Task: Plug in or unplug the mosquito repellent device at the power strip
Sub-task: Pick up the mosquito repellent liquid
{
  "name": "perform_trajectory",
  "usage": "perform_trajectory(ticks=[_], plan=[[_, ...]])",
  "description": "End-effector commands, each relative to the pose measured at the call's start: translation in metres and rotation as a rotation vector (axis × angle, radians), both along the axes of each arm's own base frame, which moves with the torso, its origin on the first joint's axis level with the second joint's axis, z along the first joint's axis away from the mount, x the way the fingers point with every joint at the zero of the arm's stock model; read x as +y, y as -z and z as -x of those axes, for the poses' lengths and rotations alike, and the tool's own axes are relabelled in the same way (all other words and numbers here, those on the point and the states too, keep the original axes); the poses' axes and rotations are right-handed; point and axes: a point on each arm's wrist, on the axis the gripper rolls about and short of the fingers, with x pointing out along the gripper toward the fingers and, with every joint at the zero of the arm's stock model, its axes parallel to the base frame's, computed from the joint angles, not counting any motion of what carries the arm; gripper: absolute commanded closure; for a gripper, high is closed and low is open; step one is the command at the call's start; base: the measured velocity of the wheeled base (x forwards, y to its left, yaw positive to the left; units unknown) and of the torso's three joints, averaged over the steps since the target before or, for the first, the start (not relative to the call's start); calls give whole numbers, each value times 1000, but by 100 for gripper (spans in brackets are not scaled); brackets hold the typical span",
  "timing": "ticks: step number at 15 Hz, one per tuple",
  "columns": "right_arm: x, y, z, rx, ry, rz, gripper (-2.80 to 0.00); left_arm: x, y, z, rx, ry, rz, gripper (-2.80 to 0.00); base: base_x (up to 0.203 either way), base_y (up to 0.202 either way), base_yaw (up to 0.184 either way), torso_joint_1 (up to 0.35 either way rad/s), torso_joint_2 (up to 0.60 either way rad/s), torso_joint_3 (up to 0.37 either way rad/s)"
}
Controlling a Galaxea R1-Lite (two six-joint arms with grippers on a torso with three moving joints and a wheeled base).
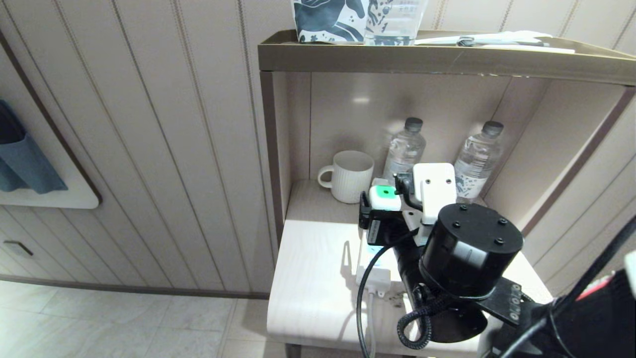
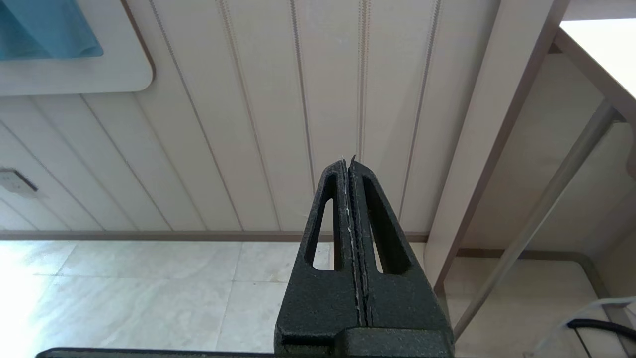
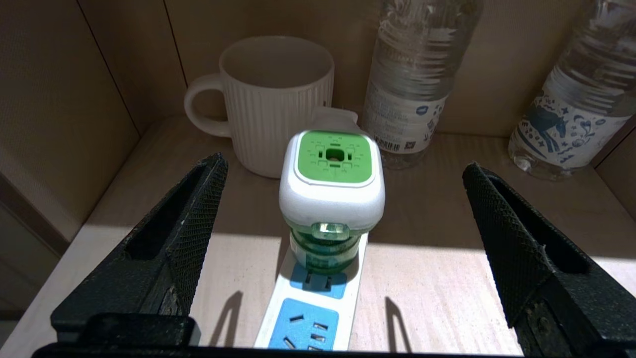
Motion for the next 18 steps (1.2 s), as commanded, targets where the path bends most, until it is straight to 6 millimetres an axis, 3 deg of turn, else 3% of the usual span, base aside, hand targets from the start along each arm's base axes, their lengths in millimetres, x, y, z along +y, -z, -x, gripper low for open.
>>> perform_trajectory(ticks=[1,6,18], plan=[[3,10,-4,17,6,21,-280,0,0,0,1,1,0,0,0,0,0,0,0,0],[-5,20,-19,33,30,37,-280,0,0,0,1,-1,0,0,0,0,0,0,0,0],[-5,15,-49,-4,14,36,-280,0,0,0,1,-1,0,0,0,0,0,0,0,0]])
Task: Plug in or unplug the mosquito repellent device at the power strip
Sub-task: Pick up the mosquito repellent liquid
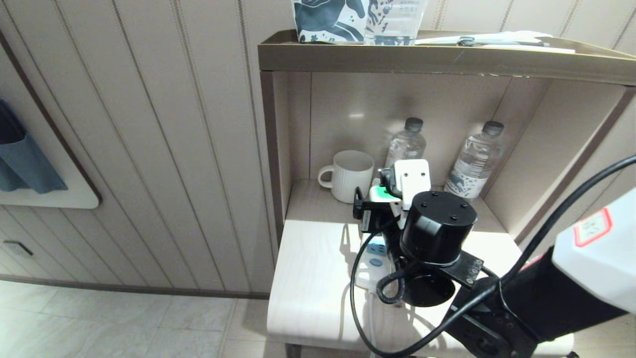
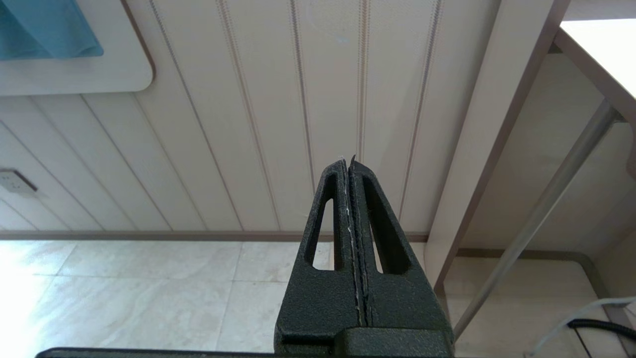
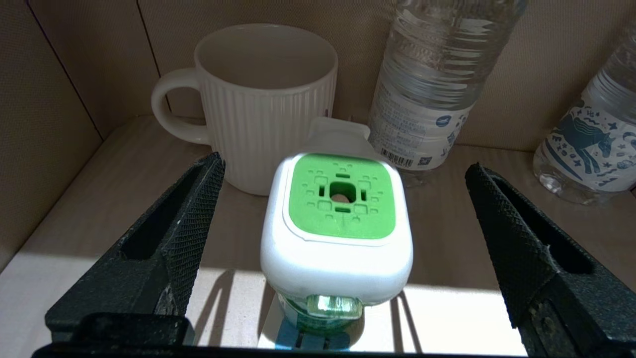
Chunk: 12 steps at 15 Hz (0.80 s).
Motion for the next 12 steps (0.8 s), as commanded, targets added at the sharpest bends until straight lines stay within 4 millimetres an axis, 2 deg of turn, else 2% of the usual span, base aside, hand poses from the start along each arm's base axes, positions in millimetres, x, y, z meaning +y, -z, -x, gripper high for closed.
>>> perform_trajectory(ticks=[1,12], plan=[[-1,1,-4,-4,4,-1,-280,0,0,0,1,0,-2,0,0,0,0,0,0,0],[4,2,-20,-18,8,2,-280,0,0,0,1,1,0,0,0,0,0,0,0,0]])
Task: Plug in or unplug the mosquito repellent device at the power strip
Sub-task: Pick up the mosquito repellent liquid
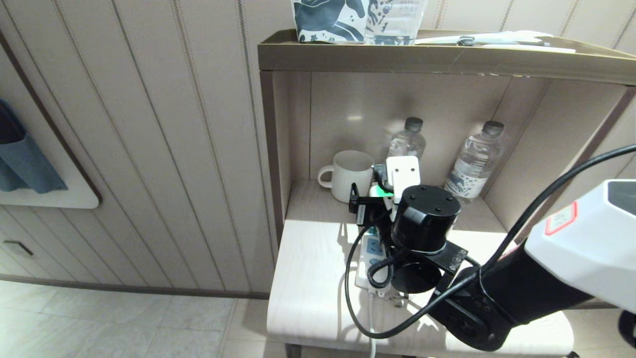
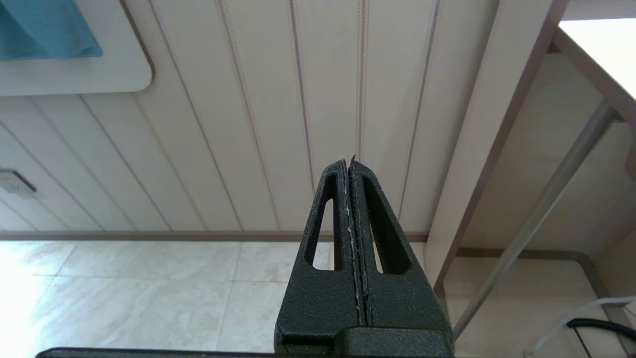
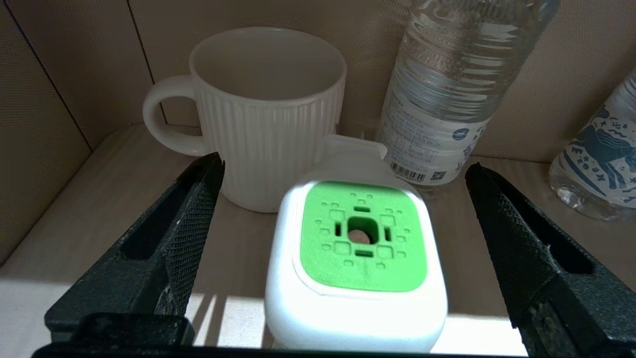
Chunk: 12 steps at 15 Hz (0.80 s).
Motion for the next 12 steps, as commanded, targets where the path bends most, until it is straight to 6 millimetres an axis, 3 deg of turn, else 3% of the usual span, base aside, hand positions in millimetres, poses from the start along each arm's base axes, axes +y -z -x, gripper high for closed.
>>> perform_trajectory(ticks=[1,3,4,12], plan=[[0,-1,-1,-8,6,-5,-280,0,0,0,1,0,0,0,0,0,0,0,0,0],[0,-2,-2,-8,5,-6,-280,0,0,0,1,-1,0,0,0,0,0,0,0,0],[1,-3,-3,-14,5,-12,0,0,0,0,1,-1,0,0,0,0,0,0,0,0],[-11,4,-17,-5,30,-2,0,0,0,0,1,-1,0,0,0,0,0,0,0,0]])
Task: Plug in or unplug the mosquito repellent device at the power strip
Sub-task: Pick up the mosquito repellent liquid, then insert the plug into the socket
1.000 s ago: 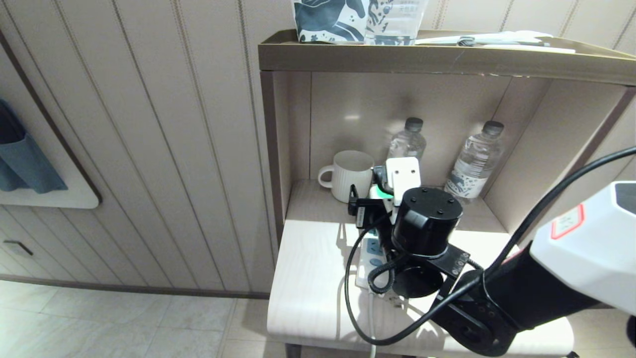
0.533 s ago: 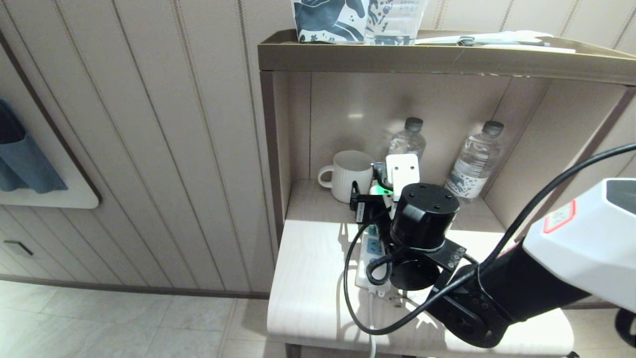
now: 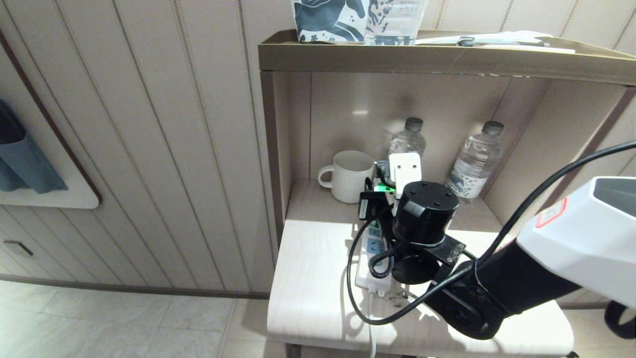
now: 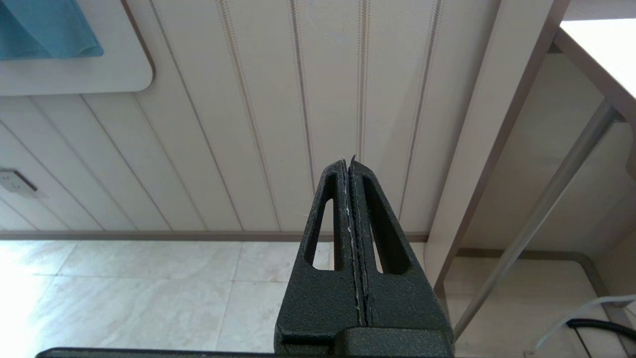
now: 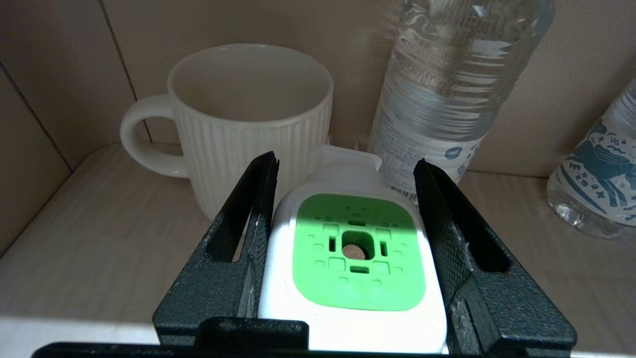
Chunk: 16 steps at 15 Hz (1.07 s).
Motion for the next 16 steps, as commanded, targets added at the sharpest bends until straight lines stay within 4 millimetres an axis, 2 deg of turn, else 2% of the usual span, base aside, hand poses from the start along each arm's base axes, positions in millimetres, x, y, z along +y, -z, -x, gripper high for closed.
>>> perform_trajectory(ticks=[1,10,13,16], plan=[[-2,-2,-1,-7,9,-5,0,0,0,0,1,1,0,0,0,0,0,0,0,0],[-15,-48,28,-43,6,-8,0,0,0,0,1,-1,0,0,0,0,0,0,0,0],[-17,-55,39,8,-12,28,0,0,0,0,1,1,0,0,0,0,0,0,0,0],[-24,-70,64,172,-50,115,0,0,0,0,1,-1,0,0,0,0,0,0,0,0]])
